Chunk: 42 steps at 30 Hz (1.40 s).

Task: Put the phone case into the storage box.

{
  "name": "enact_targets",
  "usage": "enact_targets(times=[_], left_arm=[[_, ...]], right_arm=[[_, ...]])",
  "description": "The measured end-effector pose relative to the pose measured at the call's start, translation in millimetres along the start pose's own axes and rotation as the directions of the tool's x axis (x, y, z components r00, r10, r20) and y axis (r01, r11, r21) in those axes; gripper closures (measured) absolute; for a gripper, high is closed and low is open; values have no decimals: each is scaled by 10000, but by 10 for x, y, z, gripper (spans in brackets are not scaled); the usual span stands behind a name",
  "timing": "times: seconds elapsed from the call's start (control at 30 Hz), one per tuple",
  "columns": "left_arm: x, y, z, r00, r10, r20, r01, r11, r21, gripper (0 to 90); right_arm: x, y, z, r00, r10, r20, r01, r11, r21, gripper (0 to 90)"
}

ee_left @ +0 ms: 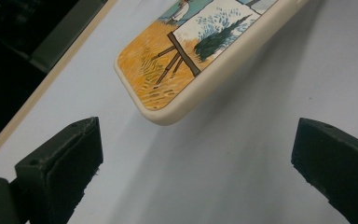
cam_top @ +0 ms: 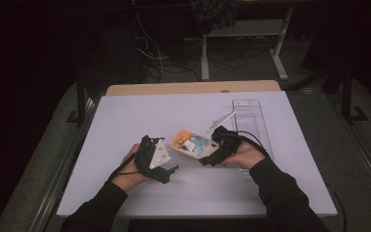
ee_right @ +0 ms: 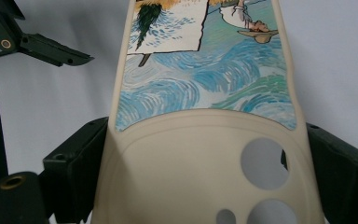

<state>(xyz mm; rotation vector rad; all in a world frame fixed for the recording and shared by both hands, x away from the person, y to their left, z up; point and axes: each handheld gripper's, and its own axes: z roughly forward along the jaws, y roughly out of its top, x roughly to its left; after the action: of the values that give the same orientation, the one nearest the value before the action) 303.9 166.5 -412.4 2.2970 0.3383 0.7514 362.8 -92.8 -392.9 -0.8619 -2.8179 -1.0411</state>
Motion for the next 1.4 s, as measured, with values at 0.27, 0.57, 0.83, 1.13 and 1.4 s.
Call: enact_targets(times=[0.27, 0.57, 0.83, 1.13, 1.4], left_arm=[[-37, 13, -8, 9958, 820, -396, -820, 9966, 7, 16], [-99, 26, 2, 9763, 1852, -1121, -1860, 9826, 35, 16], [-134, 29, 11, 9565, 2485, -1525, -2488, 9684, 173, 16], [-188, 38, 17, 9241, 3236, -2033, -3217, 9458, 435, 16], [-254, 34, 48, 8879, 3928, -2394, -3876, 9191, 709, 16]], right_arm=[[3, 4, -2, 9999, 18, -102, -18, 10000, -33, 95], [13, 9, 3, 9998, 94, -182, -95, 9999, -56, 95], [17, 11, 12, 9997, 144, -210, -144, 9999, -7, 95], [24, 14, 22, 9996, 178, -232, -178, 9998, 2, 95], [26, 17, 31, 9996, 163, -240, -163, 9999, 16, 95]])
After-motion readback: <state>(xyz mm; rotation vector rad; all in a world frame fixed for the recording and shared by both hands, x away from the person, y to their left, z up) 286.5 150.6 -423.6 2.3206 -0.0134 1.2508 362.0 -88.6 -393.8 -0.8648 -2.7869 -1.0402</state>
